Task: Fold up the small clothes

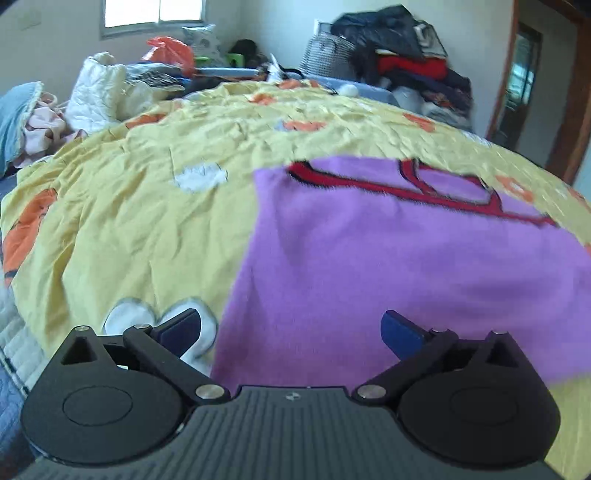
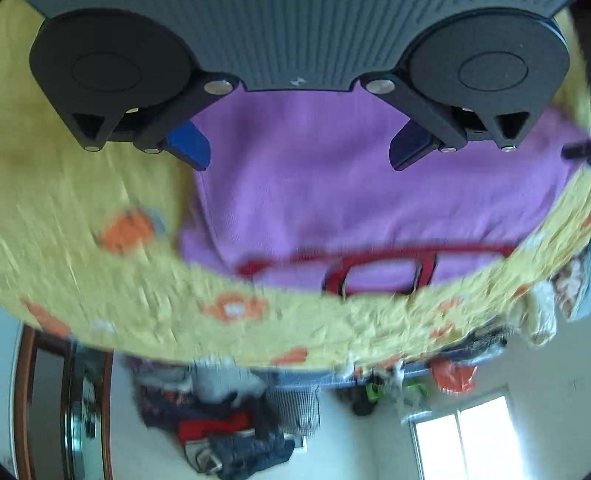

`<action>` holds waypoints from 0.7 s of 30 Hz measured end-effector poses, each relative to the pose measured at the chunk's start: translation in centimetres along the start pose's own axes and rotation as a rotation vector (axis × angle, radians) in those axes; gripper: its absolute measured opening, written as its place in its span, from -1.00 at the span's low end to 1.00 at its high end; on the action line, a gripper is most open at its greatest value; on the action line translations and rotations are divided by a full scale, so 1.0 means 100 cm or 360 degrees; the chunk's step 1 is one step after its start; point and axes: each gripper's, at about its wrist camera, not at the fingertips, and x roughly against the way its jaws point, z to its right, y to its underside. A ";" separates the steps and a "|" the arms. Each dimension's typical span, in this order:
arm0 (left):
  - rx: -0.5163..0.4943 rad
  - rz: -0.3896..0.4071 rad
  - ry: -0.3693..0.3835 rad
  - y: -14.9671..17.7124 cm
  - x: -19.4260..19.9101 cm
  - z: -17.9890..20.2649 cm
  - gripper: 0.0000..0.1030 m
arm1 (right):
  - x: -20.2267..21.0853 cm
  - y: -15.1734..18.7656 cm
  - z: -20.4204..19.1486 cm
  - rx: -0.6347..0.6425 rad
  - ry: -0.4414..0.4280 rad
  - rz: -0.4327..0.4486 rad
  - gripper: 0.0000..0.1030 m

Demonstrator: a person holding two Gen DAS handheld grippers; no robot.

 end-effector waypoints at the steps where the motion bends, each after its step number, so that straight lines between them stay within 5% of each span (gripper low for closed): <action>1: 0.0018 -0.0009 -0.0006 -0.003 -0.005 0.002 1.00 | -0.017 -0.010 -0.004 0.0010 0.0020 -0.0043 1.00; 3: 0.0026 -0.0064 -0.0045 -0.007 -0.019 0.004 1.00 | -0.043 -0.023 -0.014 0.0072 0.0042 -0.0036 1.00; 5: 0.0011 -0.0081 -0.0076 -0.004 -0.031 0.004 1.00 | -0.070 -0.024 -0.020 0.0190 0.0246 -0.0101 1.00; 7: -0.0017 -0.0053 -0.0061 0.000 -0.030 0.002 1.00 | -0.072 -0.022 0.001 0.0049 0.0165 -0.0112 1.00; 12: 0.0036 -0.0135 -0.0078 -0.004 -0.025 -0.012 1.00 | -0.055 -0.022 0.012 -0.0064 0.0241 -0.0112 1.00; 17: 0.0029 -0.0148 -0.0119 -0.004 -0.021 -0.010 1.00 | -0.037 -0.004 -0.013 0.0053 0.0245 -0.0043 1.00; 19: 0.0024 -0.0155 -0.0118 -0.004 -0.021 -0.009 1.00 | -0.039 0.010 -0.017 0.0154 0.0352 -0.0047 1.00; 21: 0.0027 -0.0156 -0.0120 -0.003 -0.020 -0.011 1.00 | -0.031 0.018 0.002 0.0037 0.0289 -0.0011 1.00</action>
